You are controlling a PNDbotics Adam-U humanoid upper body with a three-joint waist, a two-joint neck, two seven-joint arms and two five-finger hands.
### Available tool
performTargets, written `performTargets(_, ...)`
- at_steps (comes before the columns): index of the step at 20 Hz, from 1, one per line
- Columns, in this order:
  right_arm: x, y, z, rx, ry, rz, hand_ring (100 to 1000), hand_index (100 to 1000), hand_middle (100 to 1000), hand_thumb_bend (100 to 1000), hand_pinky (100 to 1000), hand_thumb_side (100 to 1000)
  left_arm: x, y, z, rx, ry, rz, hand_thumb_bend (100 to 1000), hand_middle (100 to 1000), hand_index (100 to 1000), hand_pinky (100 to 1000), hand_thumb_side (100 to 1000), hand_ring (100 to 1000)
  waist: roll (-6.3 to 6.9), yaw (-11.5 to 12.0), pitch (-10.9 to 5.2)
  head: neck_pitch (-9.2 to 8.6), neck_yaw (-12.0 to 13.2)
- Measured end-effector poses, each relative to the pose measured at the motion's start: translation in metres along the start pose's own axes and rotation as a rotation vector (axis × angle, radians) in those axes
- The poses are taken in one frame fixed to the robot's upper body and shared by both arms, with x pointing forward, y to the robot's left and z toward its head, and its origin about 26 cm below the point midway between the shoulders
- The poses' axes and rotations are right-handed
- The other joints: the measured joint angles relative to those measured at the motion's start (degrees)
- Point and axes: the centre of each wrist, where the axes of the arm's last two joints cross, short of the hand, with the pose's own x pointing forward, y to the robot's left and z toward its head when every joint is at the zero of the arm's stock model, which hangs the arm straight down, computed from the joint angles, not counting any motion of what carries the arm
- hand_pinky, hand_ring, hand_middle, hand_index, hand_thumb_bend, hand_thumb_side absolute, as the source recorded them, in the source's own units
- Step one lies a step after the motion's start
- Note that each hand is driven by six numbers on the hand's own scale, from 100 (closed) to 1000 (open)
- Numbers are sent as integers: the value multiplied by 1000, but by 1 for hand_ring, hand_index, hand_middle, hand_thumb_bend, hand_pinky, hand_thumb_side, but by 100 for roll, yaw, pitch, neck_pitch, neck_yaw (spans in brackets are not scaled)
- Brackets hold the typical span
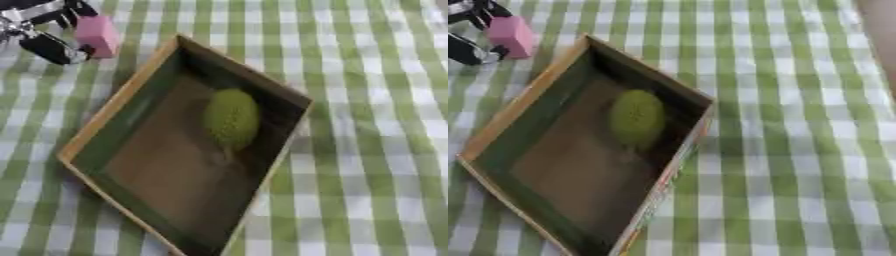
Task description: Pick up objects on the table and place them in the box.
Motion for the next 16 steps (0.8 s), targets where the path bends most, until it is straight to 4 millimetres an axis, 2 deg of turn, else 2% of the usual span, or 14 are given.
performTargets(4,0,0,2,0,10,-1,479,836,506,100,901,470,11,4,-1,23,-34,-29,195,572,708,724,100,686,-1,39,-91,94,9)
performTargets(7,0,0,5,0,18,-1,484,835,510,100,898,464,25,7,0,35,-83,-54,209,572,708,722,100,678,-2,86,-285,187,-17)
performTargets(9,0,0,5,-3,21,-2,487,835,511,100,897,456,36,8,1,37,-119,-69,216,571,706,722,100,669,0,111,-346,241,-42)
performTargets(13,0,0,8,-4,32,-5,490,833,515,100,894,434,60,8,4,26,-201,-107,222,568,705,717,100,645,3,164,-495,331,-106)
performTargets(16,1,-1,9,-2,38,-2,488,832,517,100,891,416,85,6,11,19,-284,-149,224,570,707,721,100,620,-2,227,-601,410,-173)
